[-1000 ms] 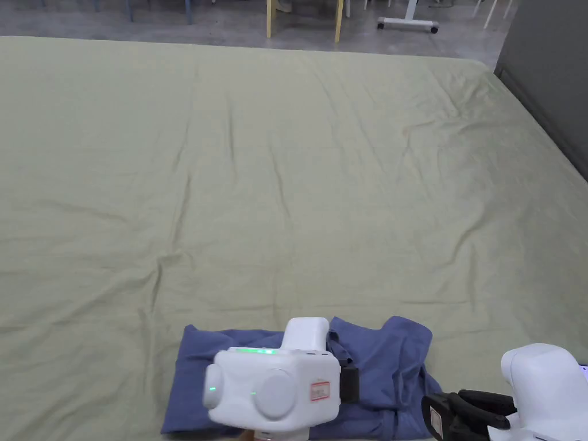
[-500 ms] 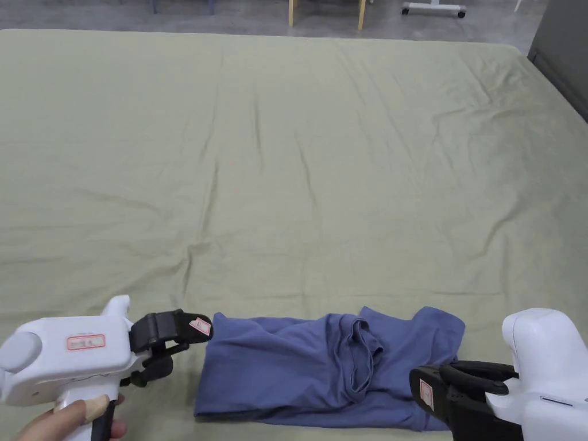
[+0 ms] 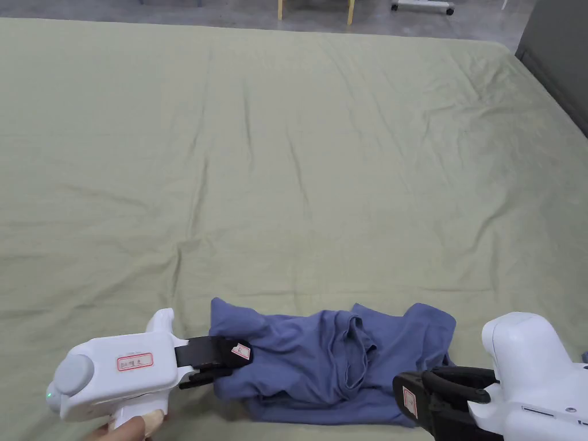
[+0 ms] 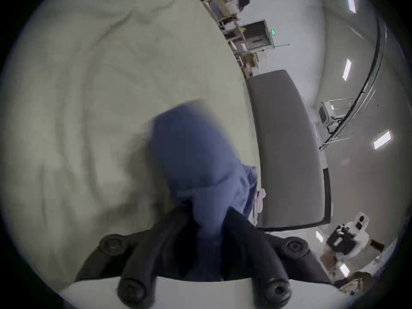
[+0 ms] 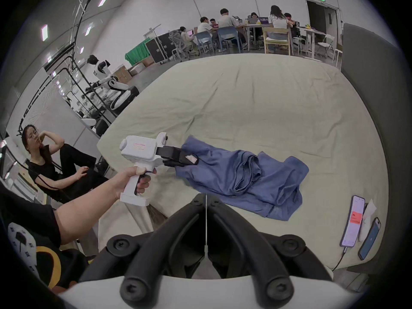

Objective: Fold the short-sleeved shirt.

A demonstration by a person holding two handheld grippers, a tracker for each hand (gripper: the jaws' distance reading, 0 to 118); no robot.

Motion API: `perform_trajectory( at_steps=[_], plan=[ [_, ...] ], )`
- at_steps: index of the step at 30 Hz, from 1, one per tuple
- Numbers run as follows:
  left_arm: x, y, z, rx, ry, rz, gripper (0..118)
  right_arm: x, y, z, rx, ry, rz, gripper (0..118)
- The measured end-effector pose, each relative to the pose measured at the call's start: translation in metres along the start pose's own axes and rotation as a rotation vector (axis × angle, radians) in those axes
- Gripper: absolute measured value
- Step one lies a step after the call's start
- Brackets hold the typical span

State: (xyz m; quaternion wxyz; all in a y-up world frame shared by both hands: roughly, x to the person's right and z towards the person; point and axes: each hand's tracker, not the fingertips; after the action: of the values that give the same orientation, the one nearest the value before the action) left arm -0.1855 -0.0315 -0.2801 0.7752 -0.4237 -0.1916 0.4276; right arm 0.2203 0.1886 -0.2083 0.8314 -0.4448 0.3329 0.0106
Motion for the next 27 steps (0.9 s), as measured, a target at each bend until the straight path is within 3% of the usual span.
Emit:
perform_trajectory(
  at_steps=[2,8,11,15,17,20,23,27],
  plan=[
    [-0.002,-0.004,0.005,-0.054,-0.138,0.111,7,0.001,0.000,0.000,0.001,-0.004,-0.005,3],
    [0.025,0.008,0.063,0.011,-0.047,0.013,7,0.002,0.001,0.003,0.002,-0.025,-0.008,3],
    [0.028,0.024,0.103,0.067,0.037,-0.014,7,0.002,0.003,0.004,0.004,-0.035,-0.004,3],
    [0.035,0.043,0.145,0.091,0.302,-0.095,7,0.001,0.004,-0.003,0.003,-0.037,-0.014,3],
    [0.037,0.050,0.151,0.096,0.355,-0.046,7,0.000,0.004,-0.007,-0.002,-0.034,-0.016,3],
    [0.060,0.047,0.131,0.084,0.481,-0.039,7,-0.002,0.005,-0.012,-0.012,-0.029,-0.012,3],
    [0.110,0.029,0.084,0.084,0.573,-0.129,7,-0.002,0.004,-0.015,-0.024,-0.028,-0.014,3],
    [0.161,-0.002,0.004,-0.003,0.539,-0.210,7,0.001,0.001,-0.015,-0.030,-0.041,-0.024,3]
  ],
)
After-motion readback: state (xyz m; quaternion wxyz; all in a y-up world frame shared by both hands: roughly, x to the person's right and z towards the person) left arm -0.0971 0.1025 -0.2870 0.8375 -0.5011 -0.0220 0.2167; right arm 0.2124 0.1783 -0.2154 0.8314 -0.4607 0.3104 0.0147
